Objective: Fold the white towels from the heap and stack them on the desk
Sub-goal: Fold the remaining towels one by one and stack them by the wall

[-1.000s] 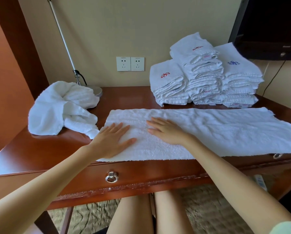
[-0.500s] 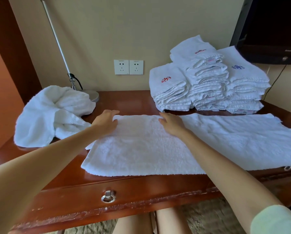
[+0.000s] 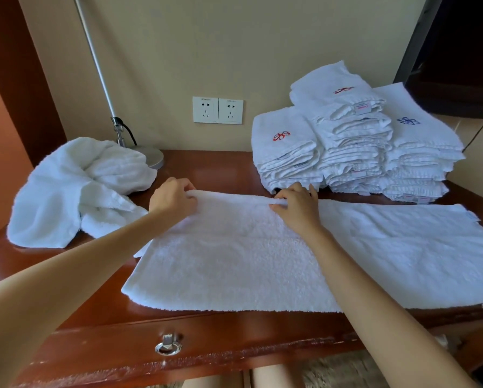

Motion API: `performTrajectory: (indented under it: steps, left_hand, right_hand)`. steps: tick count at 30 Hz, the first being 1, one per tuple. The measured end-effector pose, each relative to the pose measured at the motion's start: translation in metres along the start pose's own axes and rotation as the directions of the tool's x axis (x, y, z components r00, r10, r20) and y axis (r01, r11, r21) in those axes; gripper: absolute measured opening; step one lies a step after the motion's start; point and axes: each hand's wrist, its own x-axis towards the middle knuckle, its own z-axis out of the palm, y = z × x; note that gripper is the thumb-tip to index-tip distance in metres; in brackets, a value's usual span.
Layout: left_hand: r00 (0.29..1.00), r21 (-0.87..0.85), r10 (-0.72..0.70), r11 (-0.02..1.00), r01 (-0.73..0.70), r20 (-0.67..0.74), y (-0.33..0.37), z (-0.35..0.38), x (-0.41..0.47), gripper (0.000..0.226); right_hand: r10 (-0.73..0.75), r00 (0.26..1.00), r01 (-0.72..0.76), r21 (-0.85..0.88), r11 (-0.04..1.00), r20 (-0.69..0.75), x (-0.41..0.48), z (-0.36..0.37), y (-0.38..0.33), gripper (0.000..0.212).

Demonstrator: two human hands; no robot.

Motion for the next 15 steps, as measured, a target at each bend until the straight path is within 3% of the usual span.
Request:
performTrajectory:
  steps: [6,12,15]
  left_hand:
    - [0.98,-0.008,0.184,0.983,-0.185,-0.077,0.013,-0.046,-0.03,0.007]
    - [0.94,0.014,0.32,0.947,-0.32,-0.118,0.011,-0.079,-0.104,0.011]
    - [0.934,0.073,0.349,0.936,-0.344,-0.077,0.005,-0.084,-0.139,0.014]
  right_hand:
    - [-0.167,0.93,0.203,0.078,0.976,-0.327,-0.024,-0.035,-0.006,0.017]
    - [-0.263,0.895,0.337,0.159,0.928,-0.361,-0.087,-0.077,-0.015,0.011]
    - [-0.316,0.891,0.365,0.099,0.926,-0.326,-0.121,-0.085,-0.021,0.007]
